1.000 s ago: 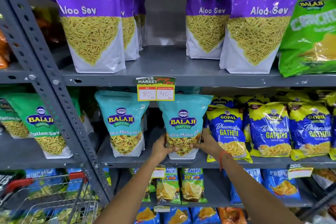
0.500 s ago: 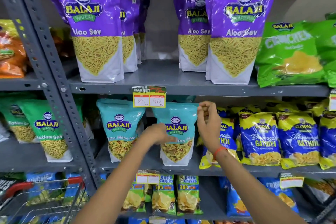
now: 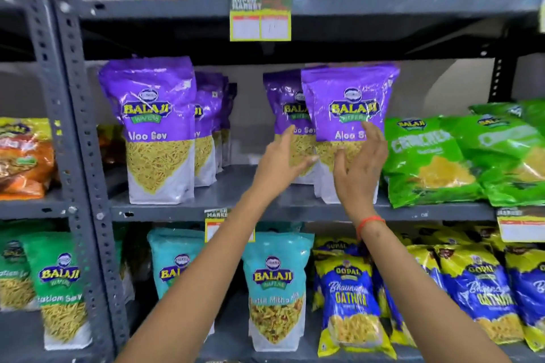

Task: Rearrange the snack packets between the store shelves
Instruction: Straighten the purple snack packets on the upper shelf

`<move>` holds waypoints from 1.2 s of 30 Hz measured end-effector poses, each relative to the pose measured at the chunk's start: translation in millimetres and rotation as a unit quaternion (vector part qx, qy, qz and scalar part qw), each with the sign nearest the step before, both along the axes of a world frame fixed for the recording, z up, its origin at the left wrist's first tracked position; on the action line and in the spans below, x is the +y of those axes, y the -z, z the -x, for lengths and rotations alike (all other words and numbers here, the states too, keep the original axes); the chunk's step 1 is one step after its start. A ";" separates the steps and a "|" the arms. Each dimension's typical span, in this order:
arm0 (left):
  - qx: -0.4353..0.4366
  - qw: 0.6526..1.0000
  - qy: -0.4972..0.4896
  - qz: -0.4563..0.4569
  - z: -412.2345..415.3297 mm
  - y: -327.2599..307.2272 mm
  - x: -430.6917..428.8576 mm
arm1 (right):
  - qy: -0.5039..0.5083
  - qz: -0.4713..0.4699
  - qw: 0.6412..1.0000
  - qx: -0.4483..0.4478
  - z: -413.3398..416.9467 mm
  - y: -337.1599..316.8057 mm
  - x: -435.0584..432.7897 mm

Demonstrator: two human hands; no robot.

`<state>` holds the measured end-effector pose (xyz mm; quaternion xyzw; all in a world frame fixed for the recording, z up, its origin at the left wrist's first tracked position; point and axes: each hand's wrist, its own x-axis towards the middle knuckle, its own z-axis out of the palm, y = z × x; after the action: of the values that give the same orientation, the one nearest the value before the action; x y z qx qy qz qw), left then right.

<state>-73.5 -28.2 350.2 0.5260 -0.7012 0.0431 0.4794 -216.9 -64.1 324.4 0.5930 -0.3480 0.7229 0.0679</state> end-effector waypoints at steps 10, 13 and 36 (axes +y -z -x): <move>0.176 0.956 0.150 -0.177 27.0 38.8 -44.8 | -0.093 -0.222 0.968 -0.064 32.3 29.0 -29.0; 0.187 0.951 0.173 -0.175 29.5 40.4 -43.9 | -0.107 -0.220 0.967 -0.068 33.2 30.3 -28.3; 0.195 0.951 0.162 -0.176 -55.3 45.0 -36.9 | -0.181 -0.255 0.946 0.088 -15.0 36.0 -27.7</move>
<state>-18.2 -65.1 305.2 0.4794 -0.6662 -0.2625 0.5074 -202.0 -91.8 288.5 0.7048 -0.4007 0.5547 -0.1870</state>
